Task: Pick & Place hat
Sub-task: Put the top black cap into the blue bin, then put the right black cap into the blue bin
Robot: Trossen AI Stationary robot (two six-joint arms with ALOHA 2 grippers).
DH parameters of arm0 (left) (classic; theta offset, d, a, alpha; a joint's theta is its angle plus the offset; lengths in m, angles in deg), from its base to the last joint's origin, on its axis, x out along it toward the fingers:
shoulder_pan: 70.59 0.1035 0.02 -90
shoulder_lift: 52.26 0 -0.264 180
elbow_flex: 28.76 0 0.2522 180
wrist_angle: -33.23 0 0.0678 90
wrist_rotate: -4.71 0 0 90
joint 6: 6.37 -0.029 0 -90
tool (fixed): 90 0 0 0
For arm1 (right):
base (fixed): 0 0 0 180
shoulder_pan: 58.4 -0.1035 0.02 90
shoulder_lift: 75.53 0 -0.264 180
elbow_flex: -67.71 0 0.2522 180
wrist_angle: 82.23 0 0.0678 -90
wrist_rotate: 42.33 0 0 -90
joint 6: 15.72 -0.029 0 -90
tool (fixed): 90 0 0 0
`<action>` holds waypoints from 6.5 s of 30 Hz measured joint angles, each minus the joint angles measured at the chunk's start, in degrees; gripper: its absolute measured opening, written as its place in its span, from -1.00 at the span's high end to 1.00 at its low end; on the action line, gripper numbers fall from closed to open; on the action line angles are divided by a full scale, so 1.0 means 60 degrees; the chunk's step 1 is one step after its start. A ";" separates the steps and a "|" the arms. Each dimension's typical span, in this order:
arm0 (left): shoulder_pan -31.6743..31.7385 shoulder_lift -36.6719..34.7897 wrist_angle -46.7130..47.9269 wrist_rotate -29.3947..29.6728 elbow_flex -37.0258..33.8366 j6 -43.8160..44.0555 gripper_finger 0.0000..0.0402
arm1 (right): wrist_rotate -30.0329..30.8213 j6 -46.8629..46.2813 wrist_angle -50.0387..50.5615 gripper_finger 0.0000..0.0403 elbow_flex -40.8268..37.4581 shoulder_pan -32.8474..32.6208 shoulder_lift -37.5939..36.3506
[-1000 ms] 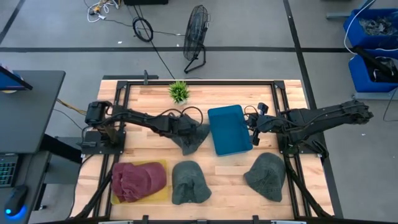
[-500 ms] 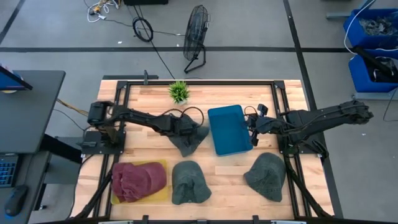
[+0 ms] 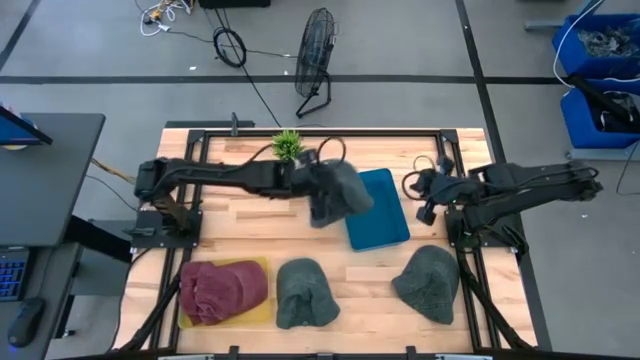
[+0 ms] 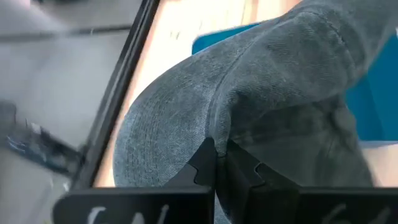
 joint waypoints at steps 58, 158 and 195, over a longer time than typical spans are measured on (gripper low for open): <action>0.1294 0.3607 -0.3027 -0.2168 0.1419 -0.1117 0.27 | 0.1986 -0.0496 -0.7268 0.99 -0.4416 0.0445 0.0979; 0.0728 0.3181 0.0015 0.0170 0.1409 0.2453 0.69 | -0.6057 -0.9652 -0.2815 0.16 -0.1650 -0.5736 0.3136; 0.0721 0.3182 0.0039 0.0156 0.1409 0.2133 0.69 | -0.6530 -0.7916 -0.0369 0.97 0.0221 -0.6164 0.6439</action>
